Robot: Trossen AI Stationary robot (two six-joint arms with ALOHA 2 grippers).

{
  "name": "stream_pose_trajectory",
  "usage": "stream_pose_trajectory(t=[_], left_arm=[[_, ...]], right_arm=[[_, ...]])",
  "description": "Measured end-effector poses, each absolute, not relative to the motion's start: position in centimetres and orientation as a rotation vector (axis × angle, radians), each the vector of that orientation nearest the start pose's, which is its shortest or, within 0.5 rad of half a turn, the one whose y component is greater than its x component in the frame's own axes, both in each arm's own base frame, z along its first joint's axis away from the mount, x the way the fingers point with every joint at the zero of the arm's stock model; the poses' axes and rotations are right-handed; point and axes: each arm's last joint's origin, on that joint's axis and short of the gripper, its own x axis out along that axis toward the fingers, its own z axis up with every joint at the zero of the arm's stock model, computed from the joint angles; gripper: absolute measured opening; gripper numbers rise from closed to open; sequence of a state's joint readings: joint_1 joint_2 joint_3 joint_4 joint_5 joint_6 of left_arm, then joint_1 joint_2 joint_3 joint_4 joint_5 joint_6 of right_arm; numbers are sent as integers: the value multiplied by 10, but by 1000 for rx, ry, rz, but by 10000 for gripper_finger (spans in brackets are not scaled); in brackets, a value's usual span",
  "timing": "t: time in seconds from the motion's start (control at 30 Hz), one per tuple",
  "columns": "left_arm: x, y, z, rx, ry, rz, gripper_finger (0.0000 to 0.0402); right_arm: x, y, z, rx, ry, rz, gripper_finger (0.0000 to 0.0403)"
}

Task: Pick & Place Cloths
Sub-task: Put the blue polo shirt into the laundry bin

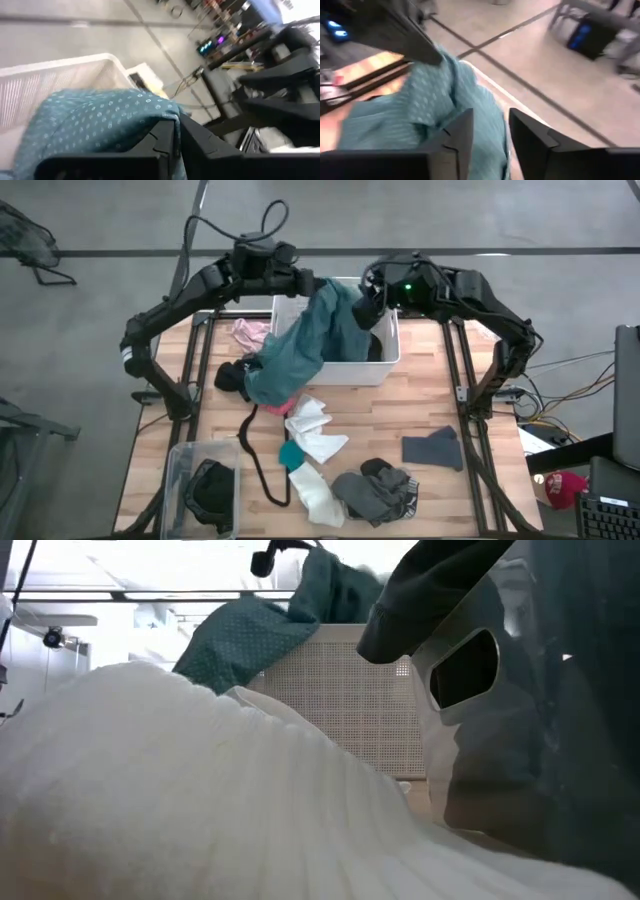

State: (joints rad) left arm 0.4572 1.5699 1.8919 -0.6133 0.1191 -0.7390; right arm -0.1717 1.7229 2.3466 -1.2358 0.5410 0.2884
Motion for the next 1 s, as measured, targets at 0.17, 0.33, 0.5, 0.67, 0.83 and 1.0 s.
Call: stream_pose_trajectory(t=[0.17,0.33,0.5,0.67,0.83,1.0], left_arm=[[296,148,462,-845,252,374,71],[291,147,458,-792,323,351,138],[272,125,469,-721,396,183,183],[239,87,476,-665,531,121,192],[202,53,473,-623,725,209,193],[185,35,460,-553,868,376,193]], right_arm=[[291,-59,505,188,511,-684,179],[292,-53,505,196,527,-601,212],[297,-46,500,195,555,-553,233],[298,-43,499,202,557,-548,249],[300,-41,495,207,569,-545,259],[304,-40,490,220,585,-549,259]])
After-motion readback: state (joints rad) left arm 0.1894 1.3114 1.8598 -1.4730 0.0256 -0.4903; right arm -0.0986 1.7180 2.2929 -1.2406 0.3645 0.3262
